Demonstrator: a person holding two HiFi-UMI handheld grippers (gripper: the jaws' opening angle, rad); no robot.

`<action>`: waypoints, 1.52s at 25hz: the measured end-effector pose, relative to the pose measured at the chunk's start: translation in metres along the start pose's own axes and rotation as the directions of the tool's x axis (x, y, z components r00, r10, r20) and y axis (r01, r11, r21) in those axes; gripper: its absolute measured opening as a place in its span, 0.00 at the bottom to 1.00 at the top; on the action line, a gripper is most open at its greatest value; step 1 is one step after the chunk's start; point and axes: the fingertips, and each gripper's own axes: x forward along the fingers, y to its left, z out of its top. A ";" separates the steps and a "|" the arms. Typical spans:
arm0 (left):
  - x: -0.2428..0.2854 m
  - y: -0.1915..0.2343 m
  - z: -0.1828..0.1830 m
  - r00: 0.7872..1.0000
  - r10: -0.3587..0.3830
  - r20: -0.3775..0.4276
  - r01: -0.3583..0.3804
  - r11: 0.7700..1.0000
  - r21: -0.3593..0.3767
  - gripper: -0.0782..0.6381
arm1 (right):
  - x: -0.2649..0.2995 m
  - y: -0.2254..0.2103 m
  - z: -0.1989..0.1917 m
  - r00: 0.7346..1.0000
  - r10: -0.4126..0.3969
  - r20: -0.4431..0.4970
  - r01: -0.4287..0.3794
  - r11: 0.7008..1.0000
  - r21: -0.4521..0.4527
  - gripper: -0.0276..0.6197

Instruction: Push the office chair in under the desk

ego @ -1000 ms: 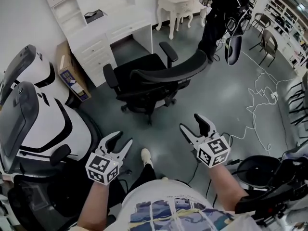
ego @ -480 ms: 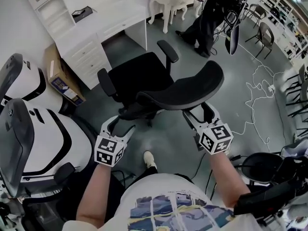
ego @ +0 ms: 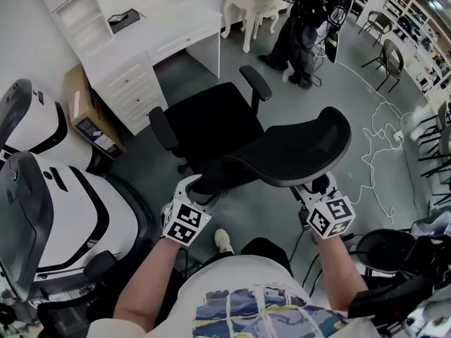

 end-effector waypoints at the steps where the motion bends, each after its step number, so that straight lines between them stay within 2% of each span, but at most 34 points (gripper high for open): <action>1: 0.000 0.000 0.000 1.000 -0.003 0.003 0.003 1.000 0.014 0.49 | 0.000 0.000 0.000 1.000 -0.003 -0.001 0.003 1.000 0.000 0.57; 8: 0.003 0.006 0.006 1.000 -0.006 0.013 0.005 0.998 0.063 0.46 | 0.005 -0.003 0.006 1.000 -0.020 0.001 0.020 1.000 -0.001 0.57; 22: 0.025 0.058 0.015 1.000 -0.020 -0.002 0.020 0.997 0.076 0.46 | 0.050 -0.004 0.020 1.000 -0.020 0.000 0.020 1.000 -0.013 0.57; 38: 0.077 0.108 0.048 1.000 -0.011 -0.018 0.013 0.998 0.063 0.45 | 0.121 -0.053 0.048 1.000 0.012 -0.013 -0.012 1.000 -0.028 0.57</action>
